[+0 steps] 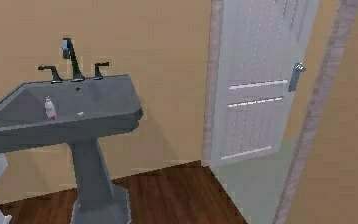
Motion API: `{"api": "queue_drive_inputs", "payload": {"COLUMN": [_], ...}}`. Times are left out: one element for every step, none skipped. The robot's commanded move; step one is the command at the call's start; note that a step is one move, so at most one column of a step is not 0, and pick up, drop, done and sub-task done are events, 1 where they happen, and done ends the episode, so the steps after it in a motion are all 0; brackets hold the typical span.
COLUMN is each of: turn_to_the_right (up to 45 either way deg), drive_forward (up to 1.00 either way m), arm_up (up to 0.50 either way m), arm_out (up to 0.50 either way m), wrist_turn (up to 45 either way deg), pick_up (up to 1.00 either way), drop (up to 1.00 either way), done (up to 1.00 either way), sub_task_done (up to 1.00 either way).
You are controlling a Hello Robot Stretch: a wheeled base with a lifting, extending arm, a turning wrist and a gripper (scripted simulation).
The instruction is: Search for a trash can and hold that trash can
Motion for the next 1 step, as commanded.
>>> {"api": "queue_drive_inputs", "payload": {"turn_to_the_right": [0.0], "drive_forward": [0.00], "arm_up": [0.00], "arm_out": [0.00], "wrist_turn": [0.0], "pick_up": [0.00], "drop": [0.00], "done": [1.00], "sub_task_done": [0.00]}}
